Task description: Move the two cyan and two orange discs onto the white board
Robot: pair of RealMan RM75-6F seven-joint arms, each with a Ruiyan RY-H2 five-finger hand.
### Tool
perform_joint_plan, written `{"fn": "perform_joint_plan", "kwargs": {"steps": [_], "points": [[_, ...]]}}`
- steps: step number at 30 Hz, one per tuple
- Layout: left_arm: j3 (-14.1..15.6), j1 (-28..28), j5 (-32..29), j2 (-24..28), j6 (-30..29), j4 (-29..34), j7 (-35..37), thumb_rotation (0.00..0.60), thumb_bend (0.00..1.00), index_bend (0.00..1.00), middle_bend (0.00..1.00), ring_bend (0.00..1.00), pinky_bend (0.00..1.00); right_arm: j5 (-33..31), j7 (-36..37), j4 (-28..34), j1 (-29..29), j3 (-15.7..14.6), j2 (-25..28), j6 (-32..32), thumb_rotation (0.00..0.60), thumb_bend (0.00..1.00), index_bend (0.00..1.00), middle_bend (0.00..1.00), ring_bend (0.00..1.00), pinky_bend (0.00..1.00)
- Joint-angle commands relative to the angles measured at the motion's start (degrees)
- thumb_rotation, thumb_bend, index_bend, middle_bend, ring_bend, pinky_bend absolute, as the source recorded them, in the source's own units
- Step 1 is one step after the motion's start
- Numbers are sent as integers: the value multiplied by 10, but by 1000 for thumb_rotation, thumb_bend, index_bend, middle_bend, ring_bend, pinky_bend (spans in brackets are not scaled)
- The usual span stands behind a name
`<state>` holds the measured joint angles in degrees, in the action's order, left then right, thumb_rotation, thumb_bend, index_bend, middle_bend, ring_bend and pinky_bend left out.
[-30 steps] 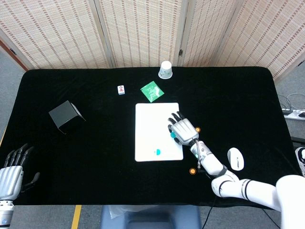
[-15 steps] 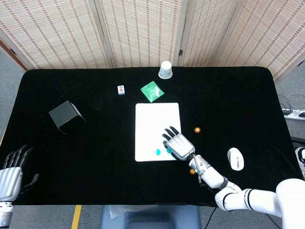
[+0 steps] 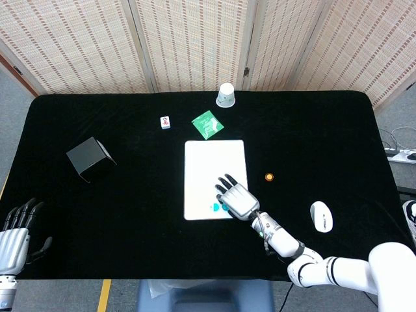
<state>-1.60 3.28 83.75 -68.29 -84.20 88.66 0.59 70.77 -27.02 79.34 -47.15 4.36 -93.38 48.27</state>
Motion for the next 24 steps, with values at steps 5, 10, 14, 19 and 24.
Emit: {"fn": "perform_joint_plan", "kwargs": {"steps": [5,10,14,19,24], "points": [[1,-2,0,-2,-1,-5,6,600,401,109,17,66,0,-7,-8,-5,-4,2,-5,-5,600,447,479,184,31,0],[1,-2,0,-3,-1,-9,8,600,401,109,17,66,0,-10,-13,-1,-2,0,-3,-3,600,447,475,183,34,0],[0,-1,2,-4,-1,-9,9,600,401,109,17,67,0,-14,-20,1,-1,-1,1,-2,600,447,407,180,30,0],[0,-1,2,-5,-1,-9,8,600,401,109,18,66,0,-13,-19,4,-1,-2,1,-2,600,447,301,179,30,0],[-1,-1,1,-4,-1,-9,9,600,401,109,18,67,0,1,-7,24,8,0,14,21,600,447,283,179,41,0]]}}
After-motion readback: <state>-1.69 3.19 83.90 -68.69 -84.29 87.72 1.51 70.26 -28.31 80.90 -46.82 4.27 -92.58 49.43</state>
